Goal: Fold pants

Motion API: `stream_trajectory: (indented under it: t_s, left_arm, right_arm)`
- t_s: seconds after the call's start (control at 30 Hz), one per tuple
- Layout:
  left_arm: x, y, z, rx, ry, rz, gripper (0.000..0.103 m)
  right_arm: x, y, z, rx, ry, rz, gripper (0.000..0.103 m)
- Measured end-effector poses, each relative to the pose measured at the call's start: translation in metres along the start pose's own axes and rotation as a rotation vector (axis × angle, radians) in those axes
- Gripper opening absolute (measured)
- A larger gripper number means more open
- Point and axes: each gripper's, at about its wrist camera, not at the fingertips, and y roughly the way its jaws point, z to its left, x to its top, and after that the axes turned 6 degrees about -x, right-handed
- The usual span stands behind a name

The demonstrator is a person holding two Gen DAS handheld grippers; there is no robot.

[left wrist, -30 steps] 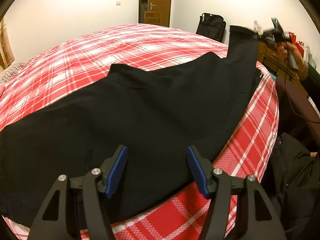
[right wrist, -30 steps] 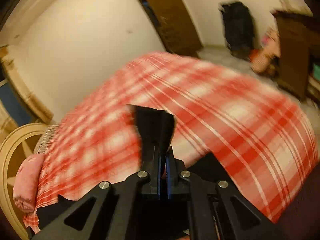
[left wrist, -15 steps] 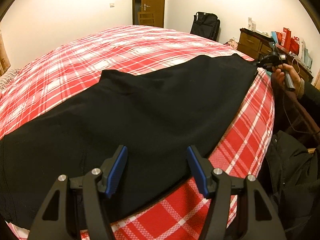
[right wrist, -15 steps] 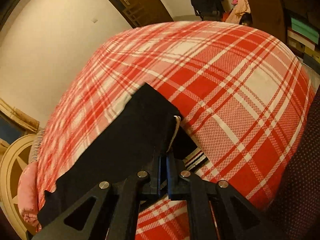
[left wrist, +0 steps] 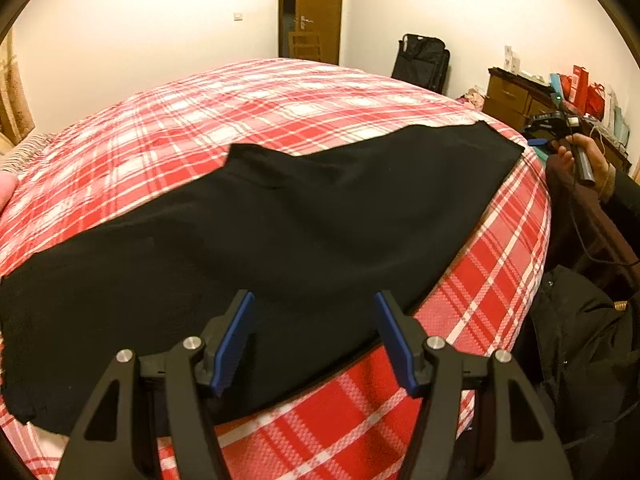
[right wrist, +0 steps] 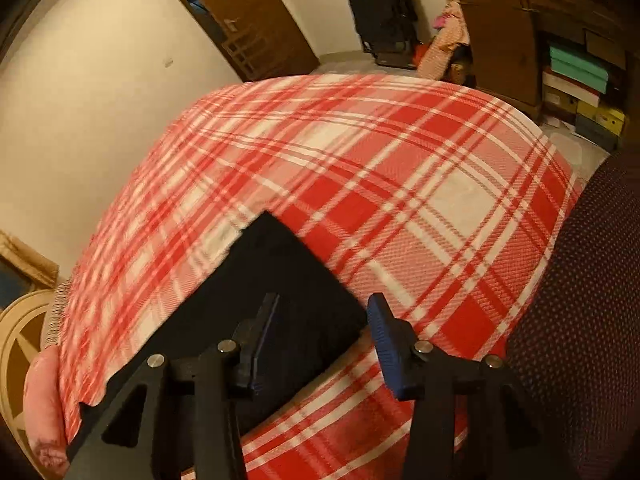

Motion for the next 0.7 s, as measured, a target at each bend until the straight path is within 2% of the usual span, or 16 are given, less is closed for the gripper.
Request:
stream_trajectory:
  t_s: [0.17, 0.37, 0.53, 0.6, 0.7]
  left_arm:
    - [-0.002, -0.010, 0.015, 0.069, -0.034, -0.012, 0.064]
    - [-0.019, -0.041, 0.048, 0.238, -0.042, 0.010, 0.066]
    - [-0.043, -0.080, 0.108, 0.375, -0.178, -0.012, 0.067]
    - [-0.050, -0.087, 0.129, 0.380, -0.240, -0.028, 0.067]
    - [-0.055, -0.085, 0.162, 0.349, -0.352, -0.064, 0.067]
  right_arm:
    - [-0.022, -0.010, 0.063, 0.059, -0.202, -0.014, 0.047]
    - [-0.084, -0.027, 0.167, 0.158, -0.573, -0.036, 0.047]
    - [-0.147, -0.046, 0.240, 0.274, -0.857, -0.063, 0.047]
    - [-0.178, -0.054, 0.270, 0.335, -0.975, -0.058, 0.047]
    - [-0.234, -0.061, 0.313, 0.420, -1.158, -0.046, 0.046]
